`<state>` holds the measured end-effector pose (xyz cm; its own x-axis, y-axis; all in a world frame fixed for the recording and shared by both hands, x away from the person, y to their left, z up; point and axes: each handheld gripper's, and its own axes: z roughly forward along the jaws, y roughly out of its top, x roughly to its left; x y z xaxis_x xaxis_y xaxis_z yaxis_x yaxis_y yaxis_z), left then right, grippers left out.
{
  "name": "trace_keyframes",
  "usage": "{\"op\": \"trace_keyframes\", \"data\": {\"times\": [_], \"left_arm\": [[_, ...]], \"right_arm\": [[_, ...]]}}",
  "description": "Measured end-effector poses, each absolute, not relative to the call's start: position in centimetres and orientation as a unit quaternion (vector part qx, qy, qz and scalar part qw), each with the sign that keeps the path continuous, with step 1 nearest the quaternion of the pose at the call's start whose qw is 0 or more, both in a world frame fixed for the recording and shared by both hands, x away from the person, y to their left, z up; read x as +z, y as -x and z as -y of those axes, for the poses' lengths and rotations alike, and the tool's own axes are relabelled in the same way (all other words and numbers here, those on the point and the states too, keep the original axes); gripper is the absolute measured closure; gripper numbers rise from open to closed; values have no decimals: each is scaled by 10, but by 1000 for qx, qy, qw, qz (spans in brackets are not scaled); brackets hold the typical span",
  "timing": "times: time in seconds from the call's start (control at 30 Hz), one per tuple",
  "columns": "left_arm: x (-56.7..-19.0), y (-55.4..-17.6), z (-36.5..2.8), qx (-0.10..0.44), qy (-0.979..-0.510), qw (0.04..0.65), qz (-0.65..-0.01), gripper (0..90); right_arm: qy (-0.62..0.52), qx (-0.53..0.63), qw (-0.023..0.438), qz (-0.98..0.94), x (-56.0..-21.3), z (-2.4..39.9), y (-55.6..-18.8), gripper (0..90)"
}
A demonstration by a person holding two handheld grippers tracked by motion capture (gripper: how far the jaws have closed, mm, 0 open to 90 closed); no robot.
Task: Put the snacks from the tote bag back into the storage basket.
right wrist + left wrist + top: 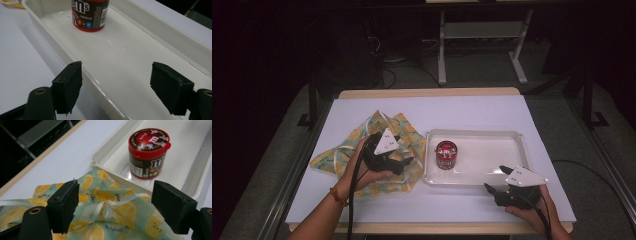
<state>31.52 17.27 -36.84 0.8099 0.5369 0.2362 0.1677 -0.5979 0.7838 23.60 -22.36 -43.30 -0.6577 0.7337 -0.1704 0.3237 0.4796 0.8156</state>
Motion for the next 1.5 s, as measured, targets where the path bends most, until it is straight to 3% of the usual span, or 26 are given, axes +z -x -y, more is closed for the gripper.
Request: {"op": "trace_keyframes", "data": {"times": [1.5], "left_arm": [[-392, -284, -266, 266, -829, 429, -242, 193]], "right_arm": [[-323, 393, 260, -821, -434, 223, -236, 250]]}}
